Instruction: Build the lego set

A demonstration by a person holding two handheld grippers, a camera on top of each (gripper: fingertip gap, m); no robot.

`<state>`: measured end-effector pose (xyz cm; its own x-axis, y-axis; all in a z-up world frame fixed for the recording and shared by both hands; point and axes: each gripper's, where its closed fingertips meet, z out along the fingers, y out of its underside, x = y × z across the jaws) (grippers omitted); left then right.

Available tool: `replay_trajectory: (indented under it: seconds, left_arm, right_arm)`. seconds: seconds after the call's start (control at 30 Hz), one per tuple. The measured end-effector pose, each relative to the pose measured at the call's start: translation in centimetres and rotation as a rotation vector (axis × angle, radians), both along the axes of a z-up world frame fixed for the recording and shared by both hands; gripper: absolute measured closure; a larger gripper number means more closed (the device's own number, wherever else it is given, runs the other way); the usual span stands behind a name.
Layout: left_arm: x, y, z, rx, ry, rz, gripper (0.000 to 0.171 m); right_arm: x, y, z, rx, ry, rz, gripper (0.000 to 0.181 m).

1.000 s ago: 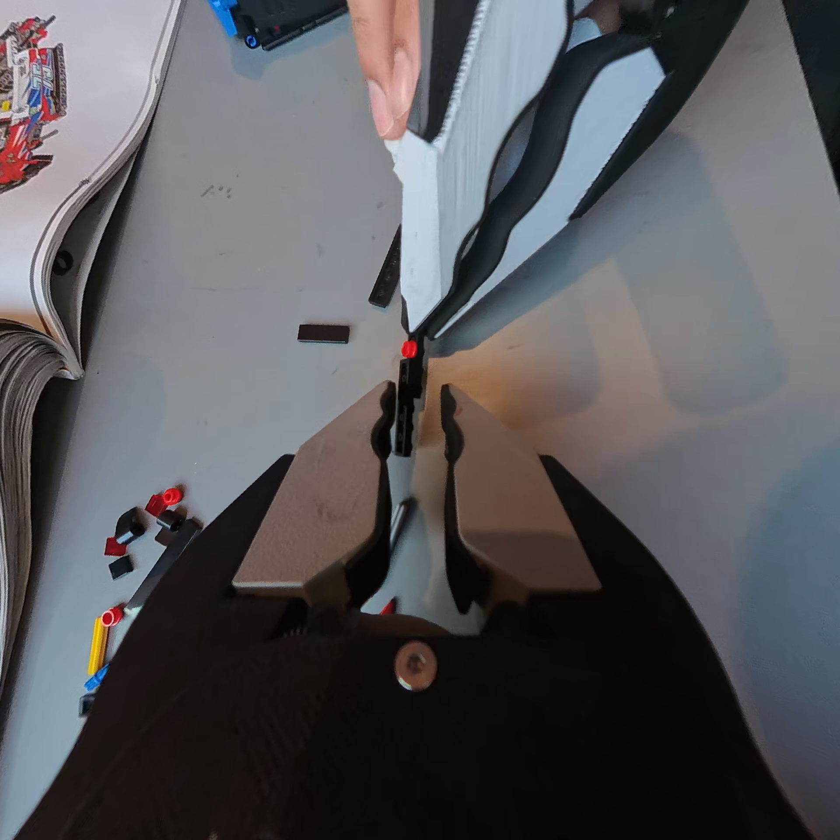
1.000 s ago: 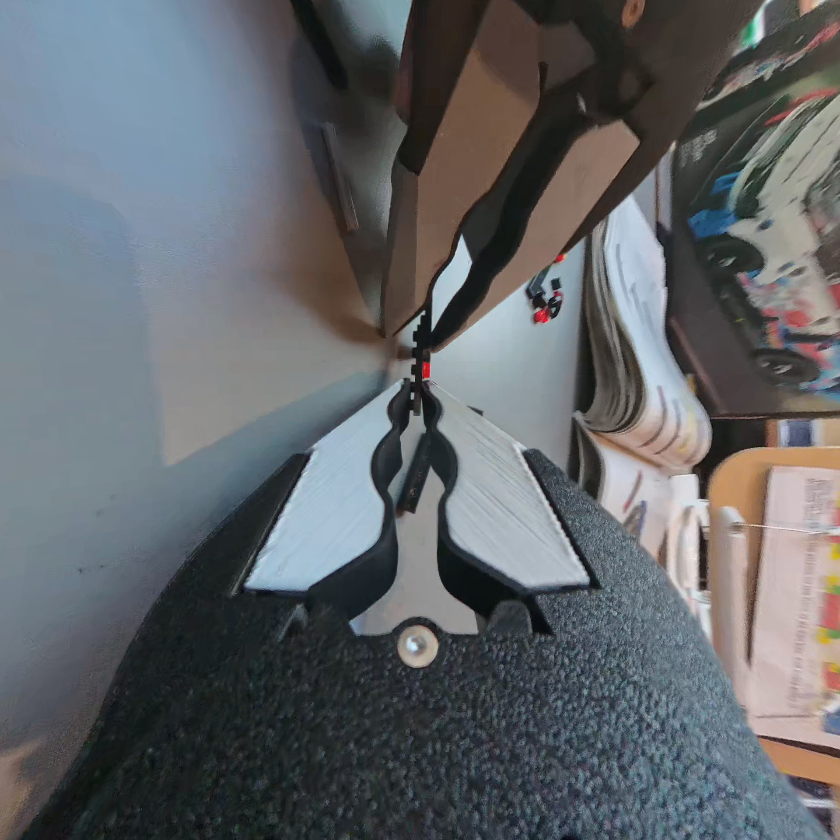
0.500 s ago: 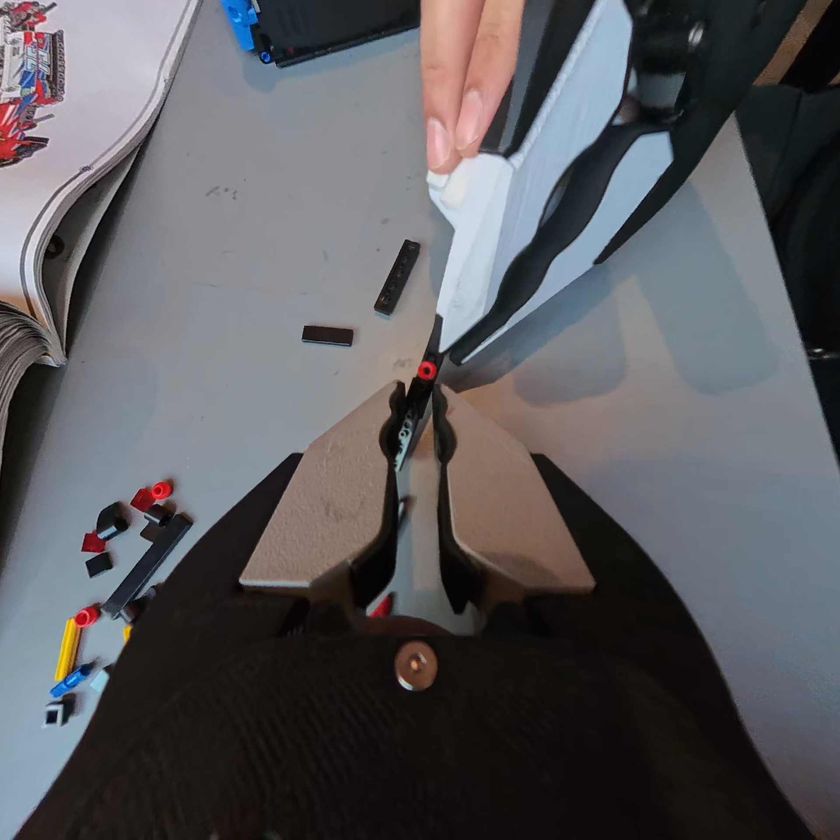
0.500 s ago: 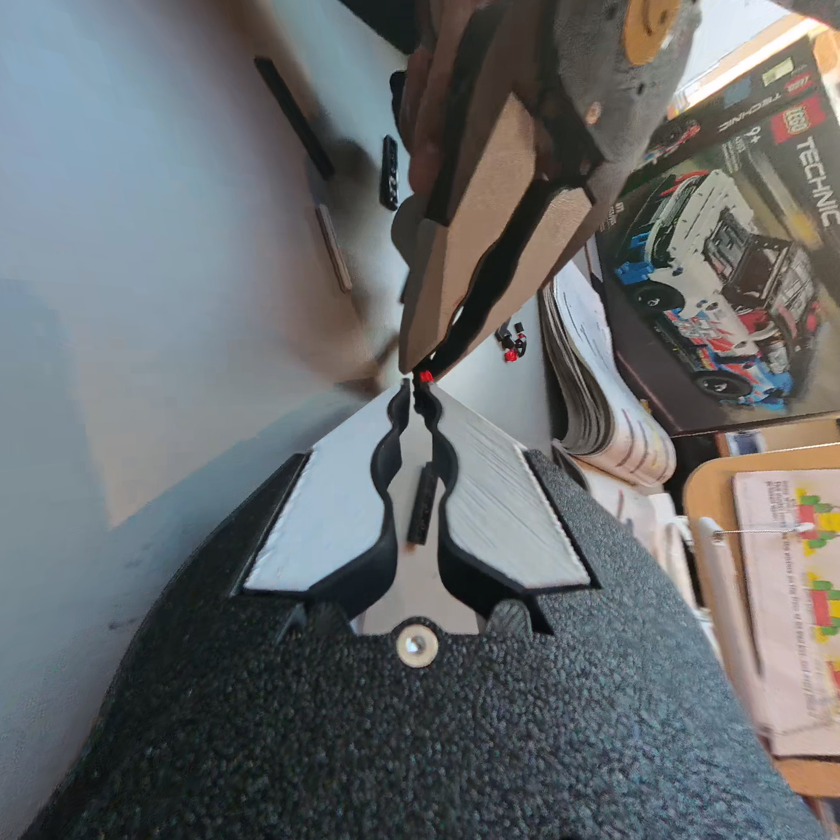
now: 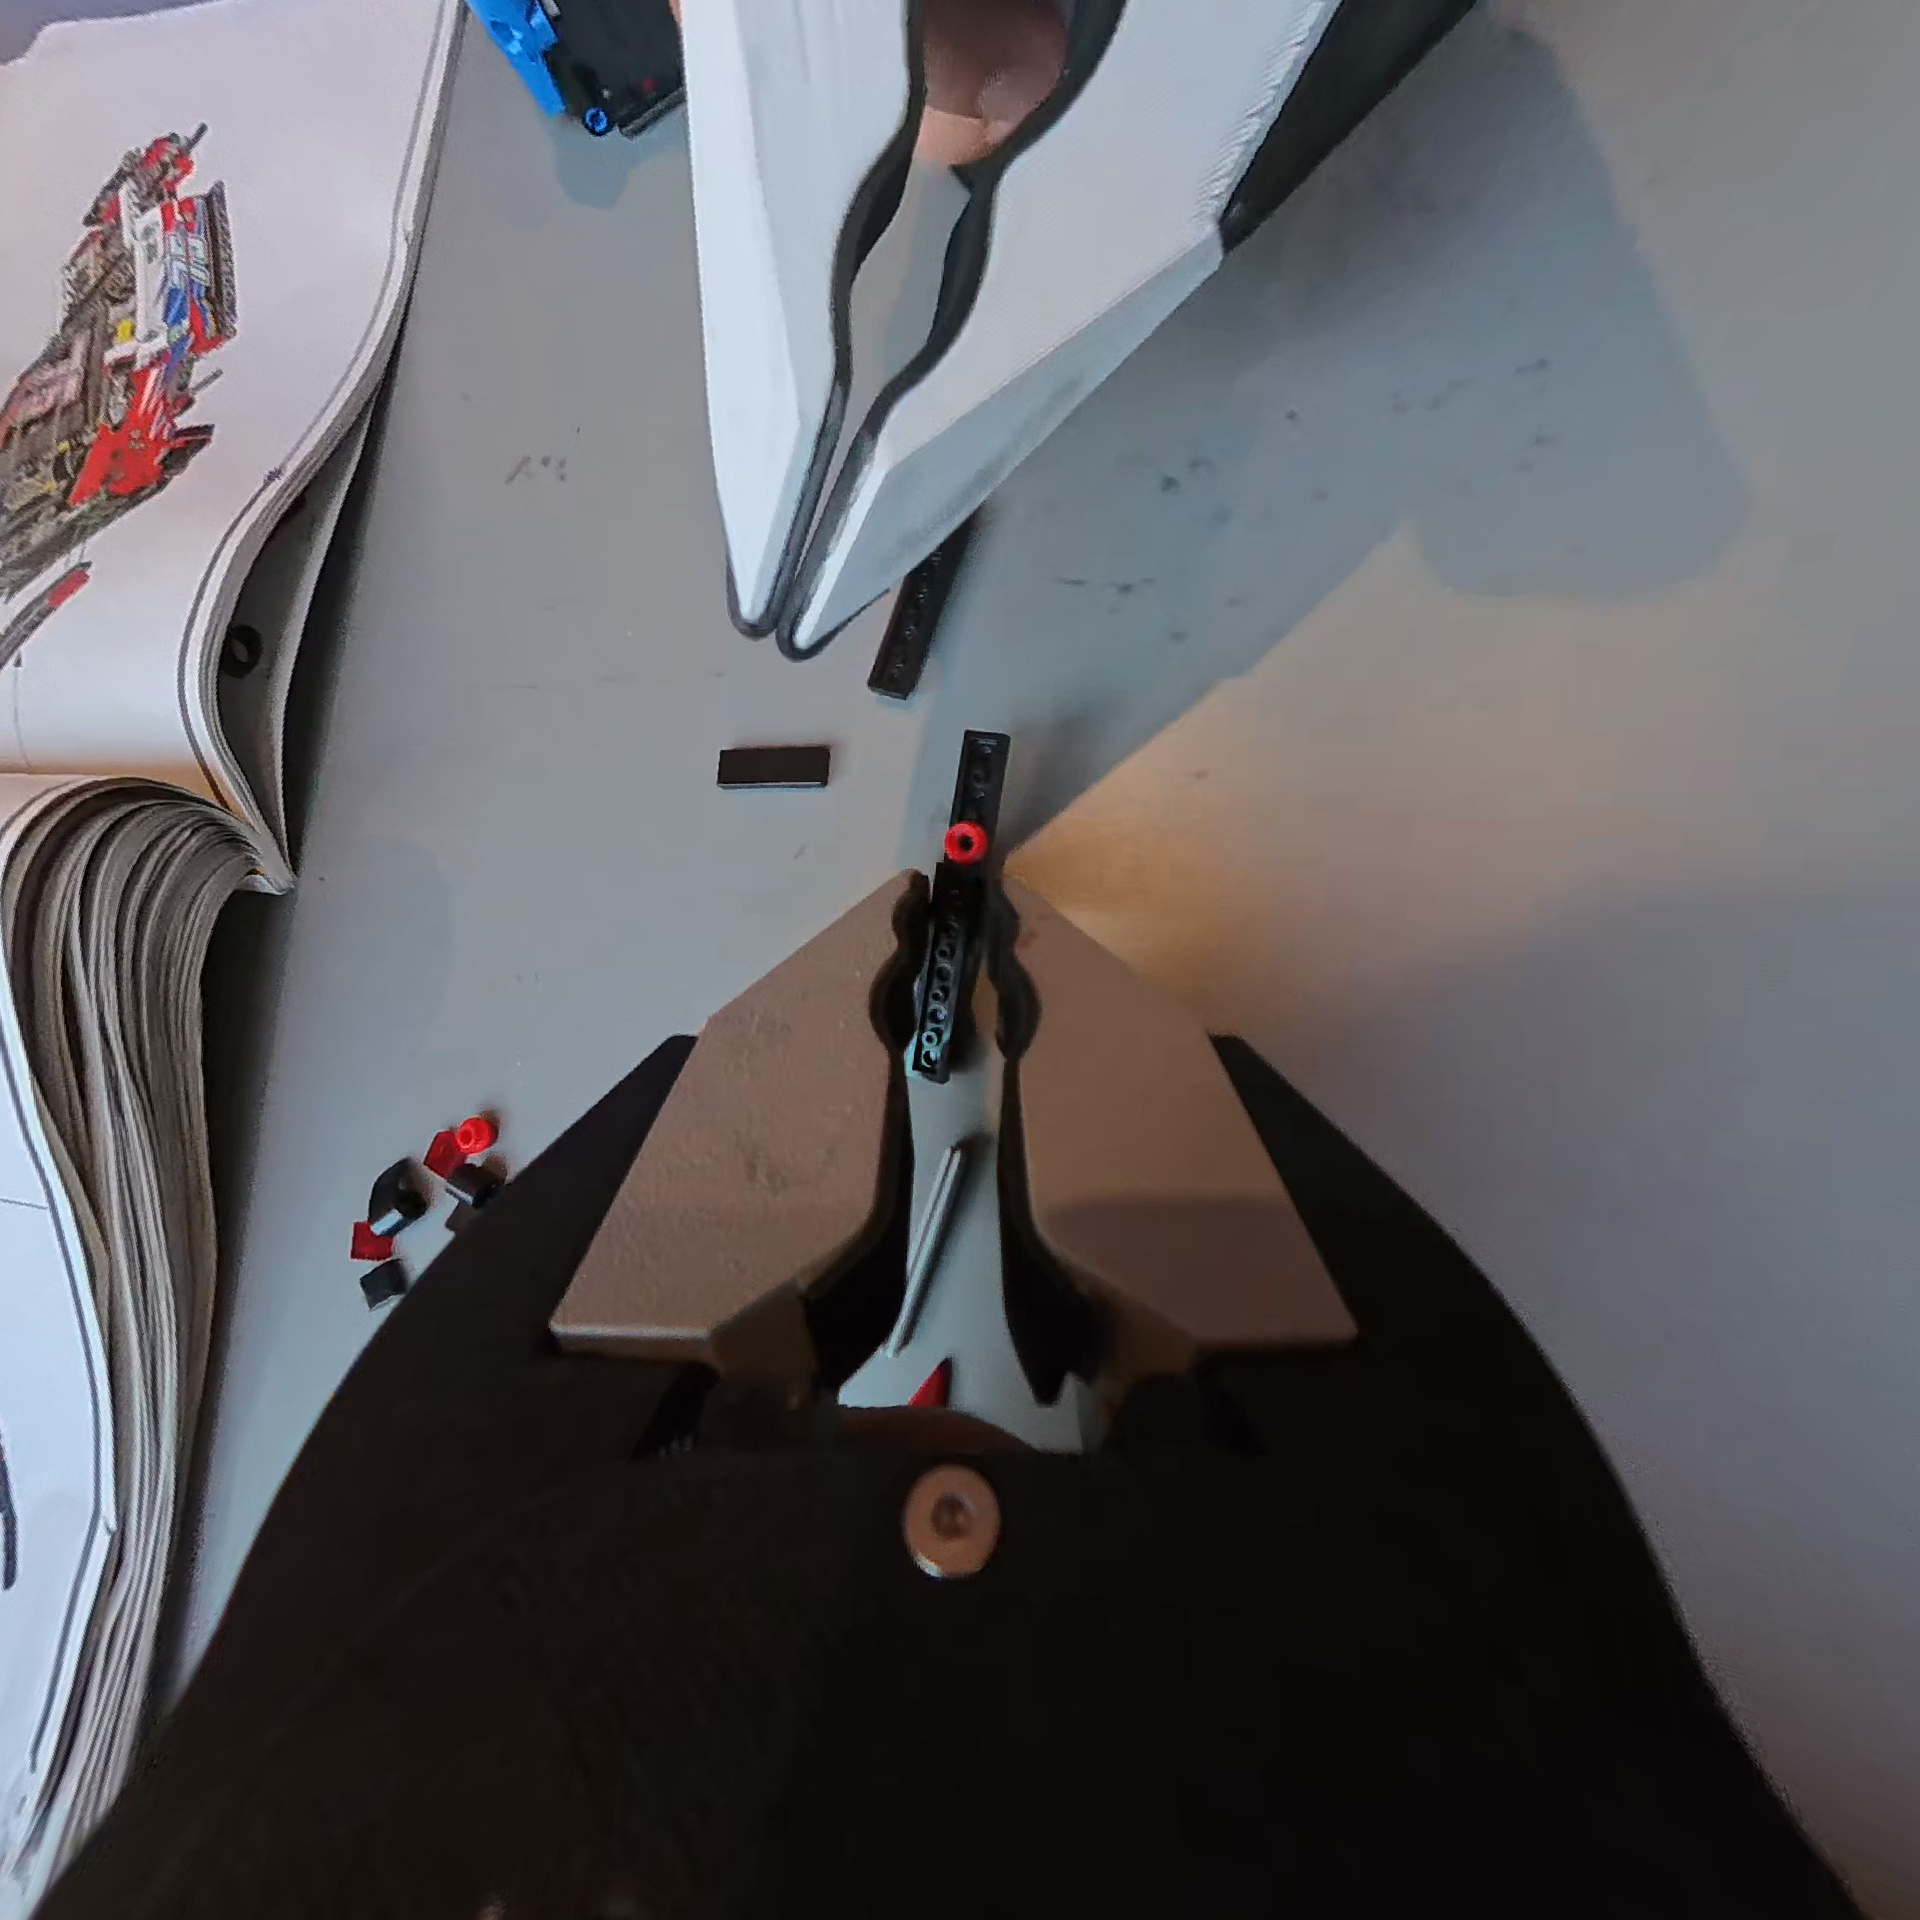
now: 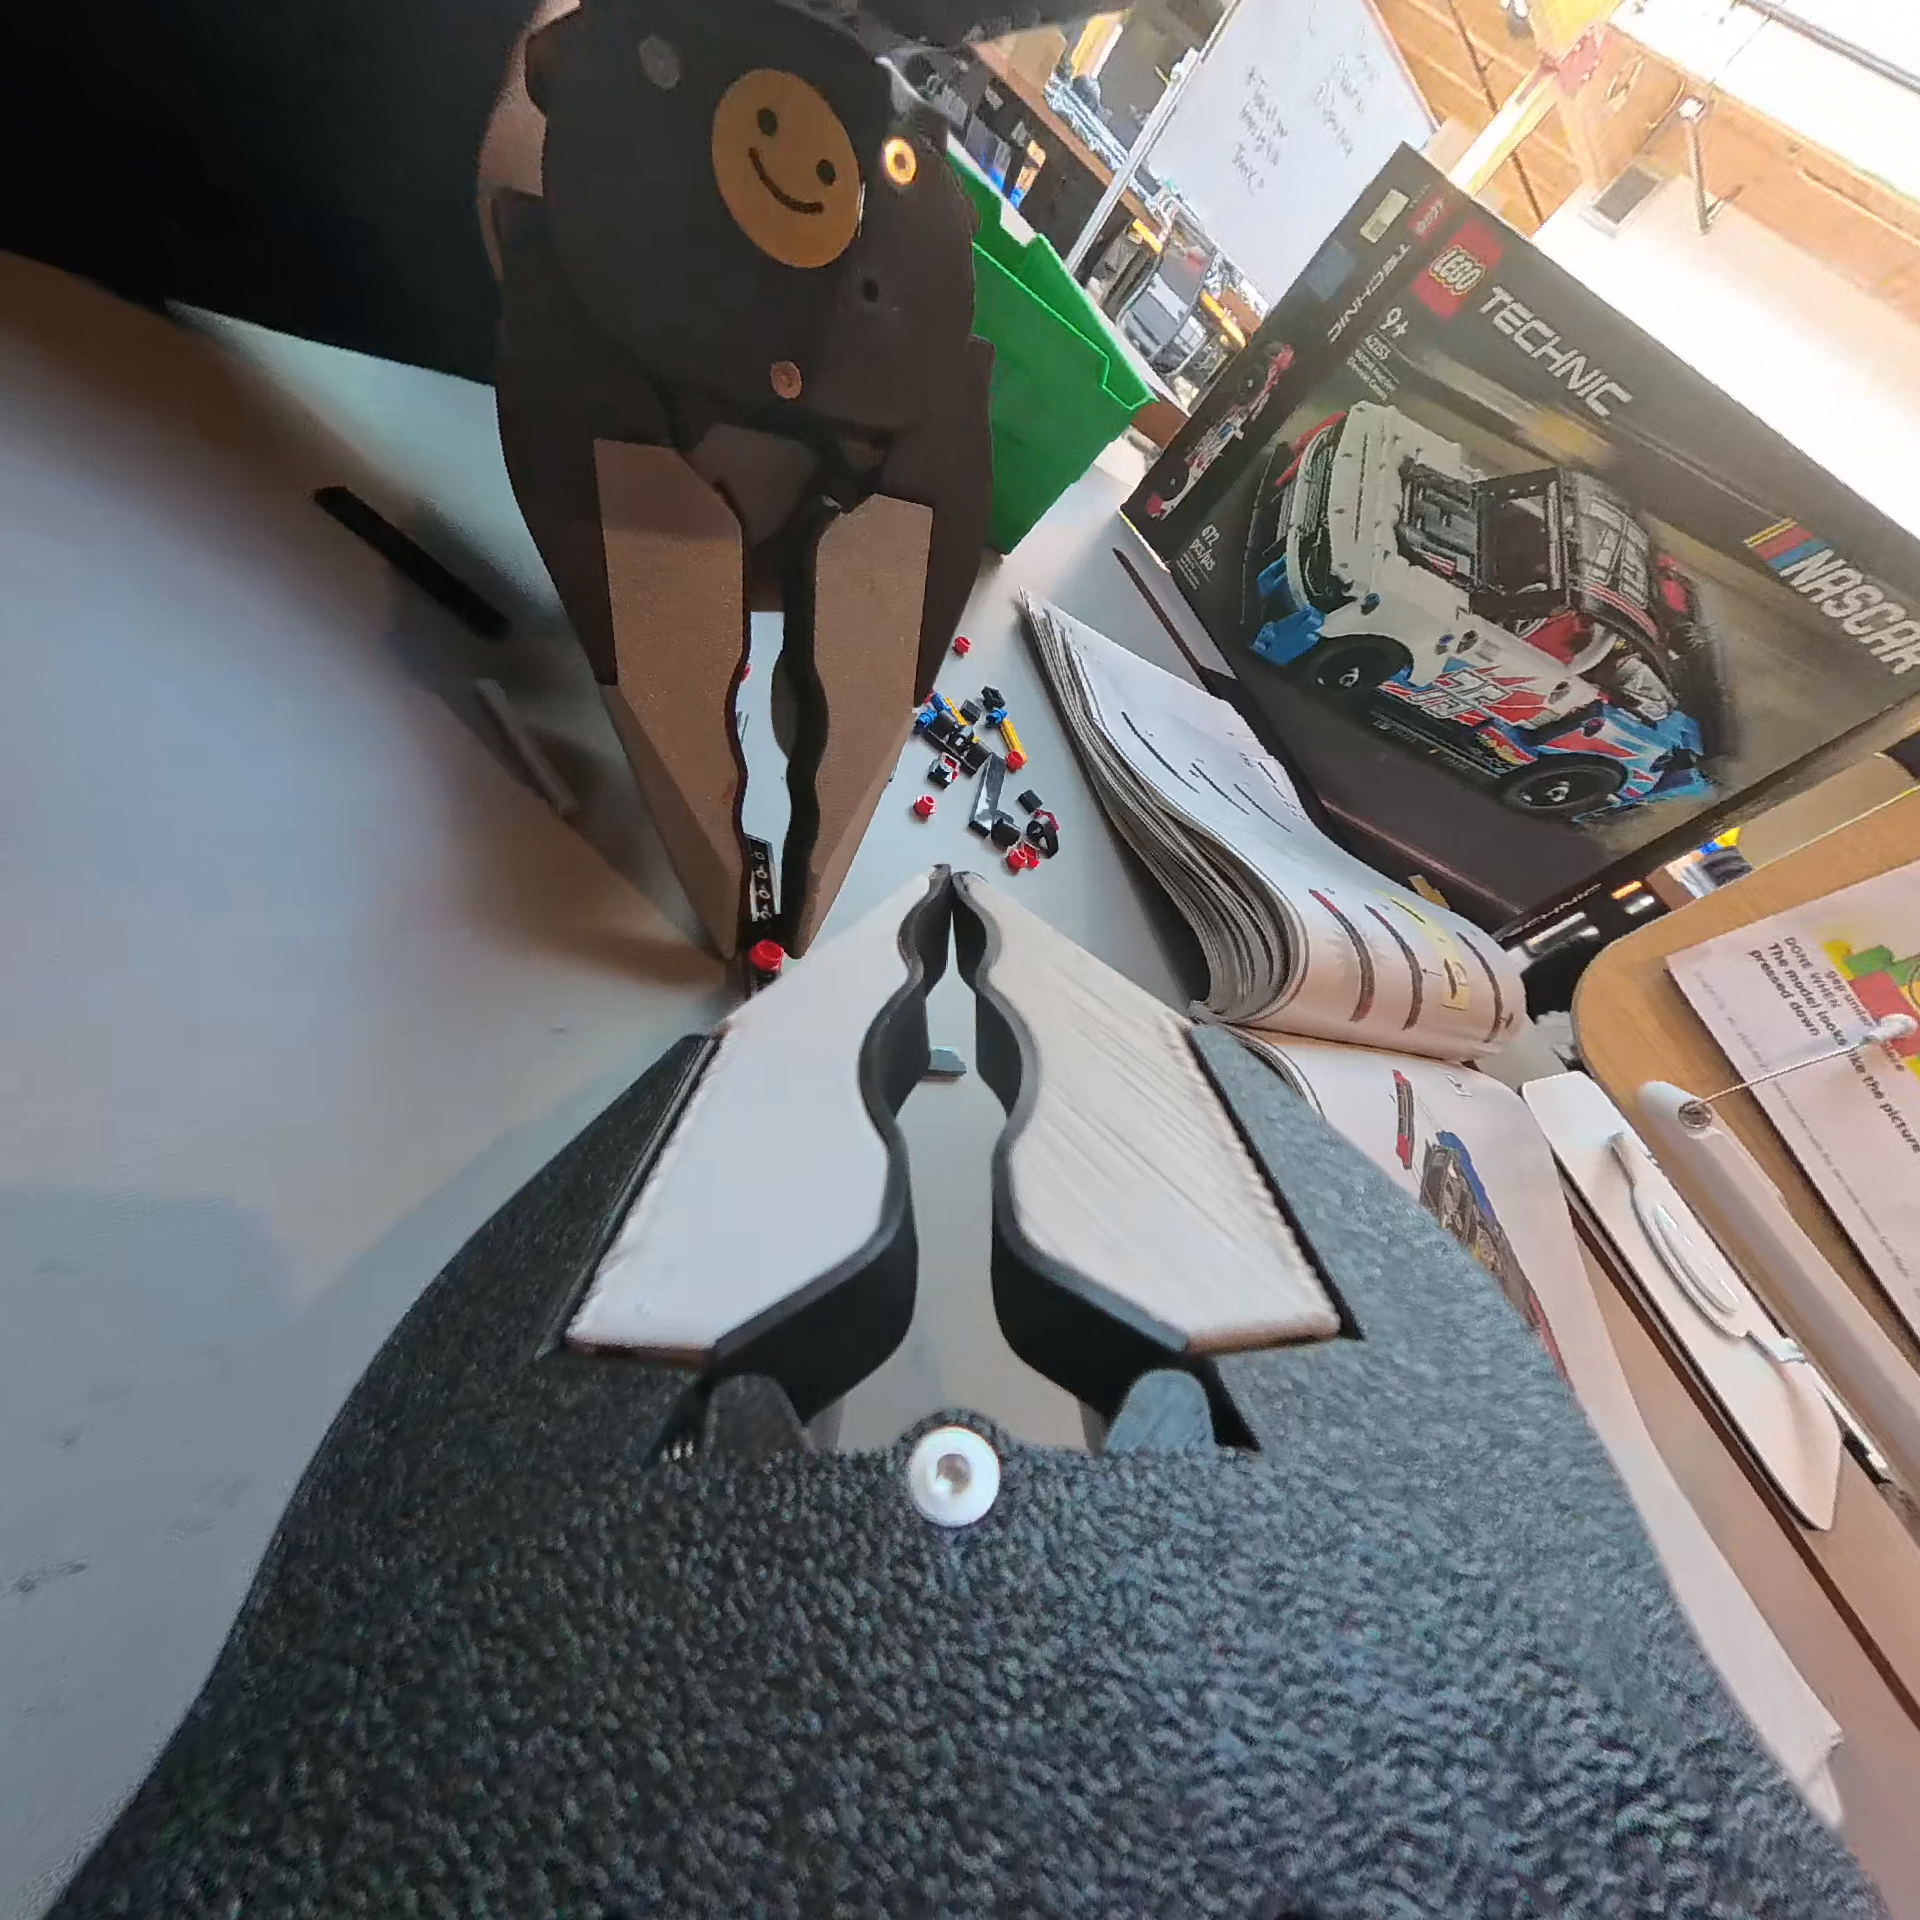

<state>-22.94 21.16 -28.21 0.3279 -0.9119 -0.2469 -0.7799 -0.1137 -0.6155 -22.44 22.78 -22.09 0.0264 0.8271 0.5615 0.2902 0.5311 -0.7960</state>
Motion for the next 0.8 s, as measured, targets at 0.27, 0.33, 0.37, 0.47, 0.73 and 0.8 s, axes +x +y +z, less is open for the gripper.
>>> replay_trajectory:
  seconds: [0.27,0.33,0.37,0.47,0.73,0.8]
  left_arm:
    - [0.2,-0.1,0.0,-0.006,-0.007,0.013,0.164]
    - [0.4,-0.1,0.1,-0.015,-0.017,0.019,0.158]
    - [0.5,-0.2,0.2,-0.024,-0.025,0.016,0.154]
    - [0.6,-0.4,0.3,-0.027,-0.034,0.009,0.152]
    - [0.6,-0.1,1.2,-0.008,-0.071,0.017,0.151]
    - [0.7,0.1,1.5,0.002,-0.086,0.03,0.15]
  right_arm:
    - [0.1,0.4,0.5,-0.019,0.031,-0.017,0.181]
    - [0.2,0.5,0.8,-0.038,0.047,-0.015,0.181]
    - [0.3,0.5,0.9,-0.047,0.052,-0.013,0.181]
    - [0.3,0.5,1.0,-0.055,0.062,-0.011,0.181]
    - [0.3,0.7,1.3,-0.073,0.075,-0.008,0.181]
    - [0.3,0.7,1.4,-0.081,0.082,-0.008,0.181]
